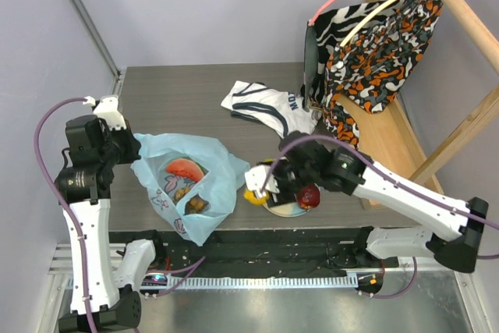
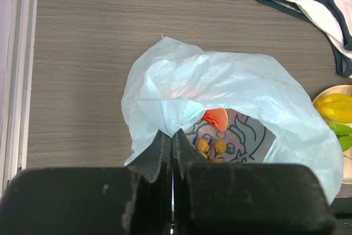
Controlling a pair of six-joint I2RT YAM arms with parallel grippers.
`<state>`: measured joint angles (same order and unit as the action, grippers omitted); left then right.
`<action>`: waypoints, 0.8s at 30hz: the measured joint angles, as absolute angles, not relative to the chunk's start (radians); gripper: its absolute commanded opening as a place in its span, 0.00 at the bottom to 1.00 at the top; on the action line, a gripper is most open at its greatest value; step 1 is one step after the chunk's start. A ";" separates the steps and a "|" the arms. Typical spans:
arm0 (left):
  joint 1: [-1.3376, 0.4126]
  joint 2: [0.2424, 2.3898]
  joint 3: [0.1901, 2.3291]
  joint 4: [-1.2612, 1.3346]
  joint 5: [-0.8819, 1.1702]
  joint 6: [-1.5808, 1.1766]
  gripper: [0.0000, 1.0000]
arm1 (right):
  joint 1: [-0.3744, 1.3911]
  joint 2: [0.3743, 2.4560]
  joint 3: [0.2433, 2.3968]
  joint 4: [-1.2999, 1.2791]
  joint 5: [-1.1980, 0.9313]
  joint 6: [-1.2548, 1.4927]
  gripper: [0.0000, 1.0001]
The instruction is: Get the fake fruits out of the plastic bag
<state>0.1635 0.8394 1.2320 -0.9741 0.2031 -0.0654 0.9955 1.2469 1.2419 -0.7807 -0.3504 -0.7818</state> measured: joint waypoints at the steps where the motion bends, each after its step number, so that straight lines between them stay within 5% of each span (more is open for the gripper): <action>1: 0.165 0.836 1.225 -0.971 0.204 -0.070 0.00 | 1.000 1.198 1.192 -0.804 -0.343 -0.817 0.43; 9: 0.182 0.833 1.205 -0.968 0.234 -0.085 0.00 | 1.006 1.185 0.853 -0.739 -0.205 -0.925 0.43; 17: 0.200 0.826 1.204 -0.969 0.260 -0.097 0.00 | 1.005 1.278 0.782 -0.590 -0.098 -0.933 0.43; 20: 0.211 0.819 1.196 -0.968 0.273 -0.101 0.00 | 1.006 1.278 0.772 -0.553 -0.085 -0.933 0.51; 24: 0.221 0.813 1.184 -0.969 0.288 -0.106 0.00 | 1.006 1.278 0.755 -0.542 -0.068 -0.930 0.75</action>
